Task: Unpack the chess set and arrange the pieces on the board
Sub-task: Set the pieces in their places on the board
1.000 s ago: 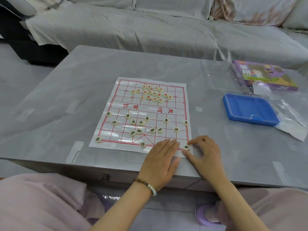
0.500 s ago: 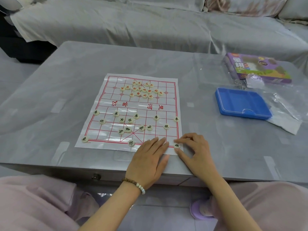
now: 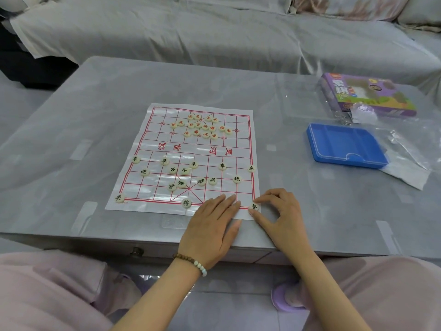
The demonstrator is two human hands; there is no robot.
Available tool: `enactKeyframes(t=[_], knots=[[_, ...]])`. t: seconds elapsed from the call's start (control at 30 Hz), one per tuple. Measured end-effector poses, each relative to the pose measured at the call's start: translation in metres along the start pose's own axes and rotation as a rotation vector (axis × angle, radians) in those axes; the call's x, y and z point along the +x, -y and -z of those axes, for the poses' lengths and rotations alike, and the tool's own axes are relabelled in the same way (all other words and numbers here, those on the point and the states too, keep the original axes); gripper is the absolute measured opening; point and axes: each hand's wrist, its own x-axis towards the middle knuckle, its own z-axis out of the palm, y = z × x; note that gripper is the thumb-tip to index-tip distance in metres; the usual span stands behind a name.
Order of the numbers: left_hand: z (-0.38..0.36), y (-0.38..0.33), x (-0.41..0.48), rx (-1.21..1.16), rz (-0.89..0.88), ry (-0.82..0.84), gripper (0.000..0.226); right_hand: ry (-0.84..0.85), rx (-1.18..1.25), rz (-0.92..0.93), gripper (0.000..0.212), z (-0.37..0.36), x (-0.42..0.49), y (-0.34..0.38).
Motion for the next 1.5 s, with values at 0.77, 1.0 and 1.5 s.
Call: enactKeyframes(t=[0.77,1.0,1.5], knots=[[0.002,-0.001,0.0,-0.007,0.011,0.012,0.047,0.017,-0.04,-0.005,0.019,0.001,-0.001,0.002],[0.009,0.002,-0.002,-0.194,0.011,-0.014,0.045,-0.022,0.018,-0.007,0.021,0.002,0.0,0.007],[0.042,0.1,-0.036,-0.227,0.33,-0.225,0.064,0.272,-0.262,0.121,0.038,-0.033,0.065,0.072]])
